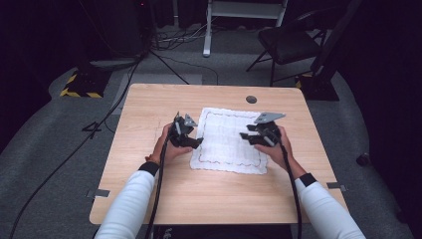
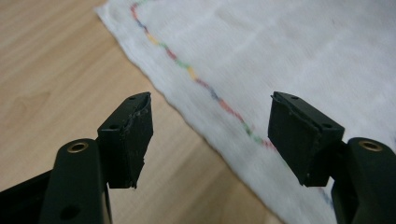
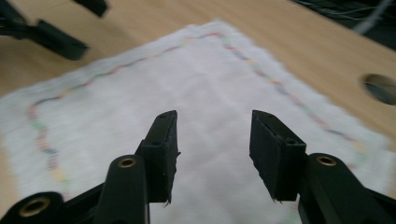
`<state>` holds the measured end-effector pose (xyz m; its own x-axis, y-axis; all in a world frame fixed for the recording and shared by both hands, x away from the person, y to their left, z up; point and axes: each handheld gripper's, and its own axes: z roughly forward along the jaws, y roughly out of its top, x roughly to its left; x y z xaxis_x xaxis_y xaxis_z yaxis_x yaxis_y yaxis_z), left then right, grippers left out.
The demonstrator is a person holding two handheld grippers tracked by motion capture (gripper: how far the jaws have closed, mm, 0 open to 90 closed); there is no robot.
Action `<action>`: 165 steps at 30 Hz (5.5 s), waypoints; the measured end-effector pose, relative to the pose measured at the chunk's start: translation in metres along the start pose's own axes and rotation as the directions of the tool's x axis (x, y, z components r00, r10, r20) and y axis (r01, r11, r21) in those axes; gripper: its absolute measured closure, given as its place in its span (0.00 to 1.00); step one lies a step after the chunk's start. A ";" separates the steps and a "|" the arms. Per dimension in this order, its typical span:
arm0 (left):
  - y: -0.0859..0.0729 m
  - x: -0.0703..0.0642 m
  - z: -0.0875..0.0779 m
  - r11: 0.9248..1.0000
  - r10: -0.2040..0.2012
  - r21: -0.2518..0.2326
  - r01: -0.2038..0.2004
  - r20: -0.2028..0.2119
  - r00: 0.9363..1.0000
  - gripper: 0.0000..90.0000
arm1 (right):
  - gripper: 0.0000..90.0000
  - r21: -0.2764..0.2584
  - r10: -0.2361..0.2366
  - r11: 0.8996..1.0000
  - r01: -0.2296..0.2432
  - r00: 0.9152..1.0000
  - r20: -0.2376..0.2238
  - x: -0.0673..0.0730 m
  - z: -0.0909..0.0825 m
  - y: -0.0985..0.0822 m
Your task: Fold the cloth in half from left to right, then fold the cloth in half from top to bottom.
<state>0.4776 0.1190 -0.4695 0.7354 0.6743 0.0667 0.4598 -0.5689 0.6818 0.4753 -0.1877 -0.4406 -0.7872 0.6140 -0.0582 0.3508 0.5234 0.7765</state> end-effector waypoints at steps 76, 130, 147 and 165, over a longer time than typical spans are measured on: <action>-0.026 0.048 0.013 0.989 -0.148 -0.003 0.149 0.084 0.985 0.93 | 0.96 0.013 -0.300 0.943 0.334 0.863 -0.406 0.194 0.028 -0.015; 0.096 -0.007 0.050 0.994 -0.018 -0.105 0.022 0.038 0.999 0.94 | 0.96 -0.072 -0.063 0.996 0.059 0.997 -0.046 0.078 -0.094 -0.059; 0.119 -0.030 0.099 0.999 -0.004 -0.037 0.004 0.009 1.000 0.69 | 0.77 0.020 0.051 0.998 -0.053 0.996 0.078 0.041 -0.098 -0.097; 0.062 -0.132 0.030 0.980 0.197 -0.082 -0.184 0.213 0.957 0.31 | 0.57 0.104 0.089 0.989 -0.102 0.989 0.117 0.010 -0.090 -0.111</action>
<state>0.4243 -0.0196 -0.4576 0.9004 0.4329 0.0435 0.2745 -0.6428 0.7152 0.3827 -0.2930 -0.4710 -0.6878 0.7232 -0.0617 0.4801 0.5171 0.7086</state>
